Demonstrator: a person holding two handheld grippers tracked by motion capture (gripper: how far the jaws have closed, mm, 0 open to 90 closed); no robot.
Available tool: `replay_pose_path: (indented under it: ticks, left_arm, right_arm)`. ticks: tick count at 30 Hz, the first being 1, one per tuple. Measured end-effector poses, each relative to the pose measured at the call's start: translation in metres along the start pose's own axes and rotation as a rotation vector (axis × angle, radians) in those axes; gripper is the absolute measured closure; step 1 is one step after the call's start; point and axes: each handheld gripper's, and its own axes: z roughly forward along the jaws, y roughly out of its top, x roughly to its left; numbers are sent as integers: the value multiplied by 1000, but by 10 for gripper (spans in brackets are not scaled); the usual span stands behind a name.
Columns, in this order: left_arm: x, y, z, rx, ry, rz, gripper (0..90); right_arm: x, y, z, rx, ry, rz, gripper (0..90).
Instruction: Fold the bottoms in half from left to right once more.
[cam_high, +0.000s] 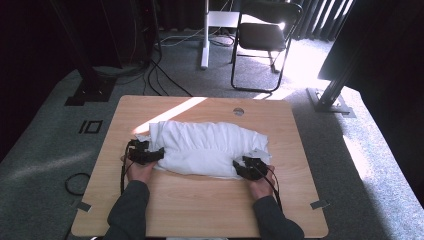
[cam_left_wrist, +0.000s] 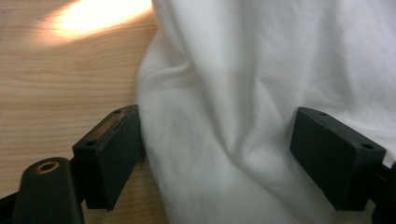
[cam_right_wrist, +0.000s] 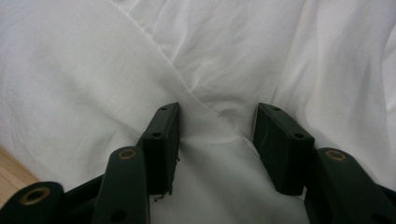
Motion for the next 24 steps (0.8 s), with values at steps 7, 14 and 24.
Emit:
replay_pose_path:
  ticks: [7, 14, 24]
  left_arm:
    - [12, 2, -6, 15, -204, -86, 844]
    - [23, 1, -39, -122, -330, -129, 861]
    - [18, 11, -59, -234, -426, -117, 860]
  right_arm:
    - [1, 0, -1, 5, -5, 0, 500]
    - [5, 1, -5, 48, -28, -20, 524]
    - [18, 32, -29, 4, 36, -39, 507]
